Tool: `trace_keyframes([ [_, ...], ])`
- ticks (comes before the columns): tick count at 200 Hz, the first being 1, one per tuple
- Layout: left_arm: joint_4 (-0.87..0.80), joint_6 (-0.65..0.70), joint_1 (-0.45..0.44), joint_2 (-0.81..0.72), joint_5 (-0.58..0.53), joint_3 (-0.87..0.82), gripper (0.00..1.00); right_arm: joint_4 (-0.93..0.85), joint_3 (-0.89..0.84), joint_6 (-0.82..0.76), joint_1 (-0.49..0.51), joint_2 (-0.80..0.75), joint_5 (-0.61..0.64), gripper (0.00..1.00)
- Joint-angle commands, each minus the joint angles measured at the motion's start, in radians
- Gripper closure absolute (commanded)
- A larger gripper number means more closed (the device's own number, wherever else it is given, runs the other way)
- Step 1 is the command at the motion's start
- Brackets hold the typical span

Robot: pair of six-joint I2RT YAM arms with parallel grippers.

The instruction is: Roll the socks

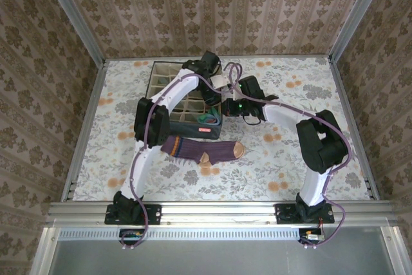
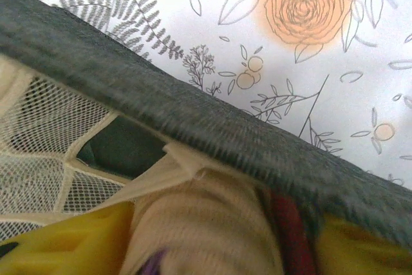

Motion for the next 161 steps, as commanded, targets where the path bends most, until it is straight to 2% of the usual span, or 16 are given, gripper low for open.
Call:
trace_keyframes([
  [1, -0.003, -0.040, 0.017, -0.102, 0.103, 0.056, 0.00, -0.120, 0.026, -0.046, 0.003, 0.063, 0.045, 1.00],
  [49, -0.010, -0.074, 0.057, -0.176, 0.187, 0.056, 0.00, -0.126, 0.076, -0.037, 0.003, 0.088, 0.038, 1.00],
  [82, 0.054, -0.090, 0.092, -0.268, 0.185, -0.047, 0.00, -0.125, 0.122, -0.030, 0.004, 0.116, 0.037, 1.00],
  [116, 0.182, -0.097, 0.127, -0.422, 0.144, -0.252, 0.00, -0.154, 0.238, -0.037, 0.008, 0.199, 0.031, 1.00],
  [125, 0.234, -0.111, 0.169, -0.476, 0.131, -0.326, 0.00, -0.165, 0.277, -0.040, 0.009, 0.225, 0.029, 1.00],
  [156, 0.443, -0.259, 0.237, -0.679, 0.085, -0.584, 0.00, -0.259, 0.438, -0.095, 0.009, 0.279, 0.049, 1.00],
  [161, 0.477, -0.286, 0.248, -0.710, 0.074, -0.626, 0.00, -0.275, 0.458, -0.102, 0.008, 0.279, 0.056, 0.97],
])
